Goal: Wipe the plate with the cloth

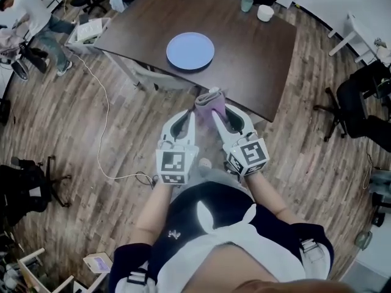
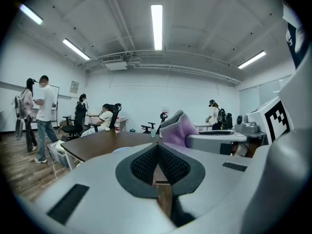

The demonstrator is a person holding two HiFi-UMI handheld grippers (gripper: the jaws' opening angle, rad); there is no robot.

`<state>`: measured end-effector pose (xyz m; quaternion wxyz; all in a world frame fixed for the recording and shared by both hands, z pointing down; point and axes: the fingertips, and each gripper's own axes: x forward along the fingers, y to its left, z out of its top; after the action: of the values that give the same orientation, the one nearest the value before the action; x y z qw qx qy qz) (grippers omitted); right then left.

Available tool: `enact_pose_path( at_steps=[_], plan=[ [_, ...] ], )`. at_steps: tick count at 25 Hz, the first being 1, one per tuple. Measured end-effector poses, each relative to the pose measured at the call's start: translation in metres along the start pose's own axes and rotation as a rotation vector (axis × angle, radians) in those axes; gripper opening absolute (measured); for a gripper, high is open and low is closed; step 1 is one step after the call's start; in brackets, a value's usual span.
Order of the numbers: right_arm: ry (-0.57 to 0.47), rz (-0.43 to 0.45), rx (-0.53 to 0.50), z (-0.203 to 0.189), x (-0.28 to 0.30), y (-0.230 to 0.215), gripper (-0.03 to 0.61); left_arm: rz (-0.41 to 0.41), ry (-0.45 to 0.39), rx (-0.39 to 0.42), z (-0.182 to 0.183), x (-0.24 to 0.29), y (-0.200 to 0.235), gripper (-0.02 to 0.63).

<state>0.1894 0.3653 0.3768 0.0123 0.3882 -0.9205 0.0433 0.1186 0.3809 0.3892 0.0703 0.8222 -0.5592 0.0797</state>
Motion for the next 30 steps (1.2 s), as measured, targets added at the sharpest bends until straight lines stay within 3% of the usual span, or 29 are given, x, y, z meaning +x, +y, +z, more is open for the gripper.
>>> enact_pose_path(
  at_steps=[8,14,20,30],
  plan=[
    [0.061,0.028,0.039,-0.018,0.047,-0.019,0.101,0.001,0.038,-0.045,-0.012,0.039,0.038,0.005],
    [0.102,-0.009,0.066,-0.022,0.103,-0.050,0.101,-0.036,0.066,-0.032,-0.006,0.087,0.081,0.005],
    [0.132,-0.007,0.072,-0.023,0.171,-0.076,0.101,-0.052,0.100,-0.029,-0.003,0.132,0.128,0.005],
    [0.177,-0.005,0.062,-0.029,0.277,-0.083,0.101,-0.066,0.148,-0.047,-0.013,0.179,0.224,0.005]
  ],
)
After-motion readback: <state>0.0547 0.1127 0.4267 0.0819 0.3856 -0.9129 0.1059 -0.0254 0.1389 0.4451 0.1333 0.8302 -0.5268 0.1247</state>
